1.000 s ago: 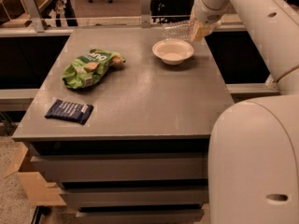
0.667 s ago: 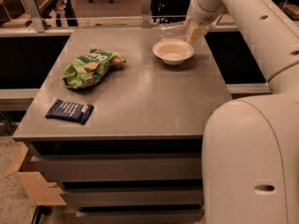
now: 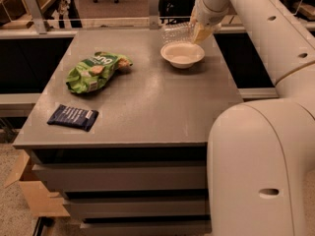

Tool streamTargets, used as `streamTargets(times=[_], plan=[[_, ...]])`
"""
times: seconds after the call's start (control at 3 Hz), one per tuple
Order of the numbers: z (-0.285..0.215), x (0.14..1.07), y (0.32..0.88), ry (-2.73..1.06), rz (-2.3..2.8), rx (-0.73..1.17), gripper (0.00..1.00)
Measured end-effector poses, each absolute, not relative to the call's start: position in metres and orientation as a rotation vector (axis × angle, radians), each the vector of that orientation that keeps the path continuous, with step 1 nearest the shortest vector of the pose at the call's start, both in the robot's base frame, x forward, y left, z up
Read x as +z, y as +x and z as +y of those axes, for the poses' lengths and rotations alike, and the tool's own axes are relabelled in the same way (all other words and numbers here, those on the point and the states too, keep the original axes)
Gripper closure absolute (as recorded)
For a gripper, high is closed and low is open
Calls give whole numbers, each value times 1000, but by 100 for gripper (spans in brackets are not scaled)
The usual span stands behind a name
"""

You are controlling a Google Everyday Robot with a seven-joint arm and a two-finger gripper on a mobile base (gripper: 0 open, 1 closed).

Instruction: Place water bottle into paper bowl

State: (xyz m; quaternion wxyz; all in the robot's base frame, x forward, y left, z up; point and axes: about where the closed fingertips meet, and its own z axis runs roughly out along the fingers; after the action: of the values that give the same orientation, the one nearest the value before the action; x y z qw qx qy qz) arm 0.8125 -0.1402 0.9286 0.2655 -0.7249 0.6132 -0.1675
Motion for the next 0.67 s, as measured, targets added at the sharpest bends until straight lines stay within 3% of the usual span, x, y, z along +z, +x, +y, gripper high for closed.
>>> streamTargets(times=[0.67], plan=[[-131,919,809,-1990,1649,-396,100]])
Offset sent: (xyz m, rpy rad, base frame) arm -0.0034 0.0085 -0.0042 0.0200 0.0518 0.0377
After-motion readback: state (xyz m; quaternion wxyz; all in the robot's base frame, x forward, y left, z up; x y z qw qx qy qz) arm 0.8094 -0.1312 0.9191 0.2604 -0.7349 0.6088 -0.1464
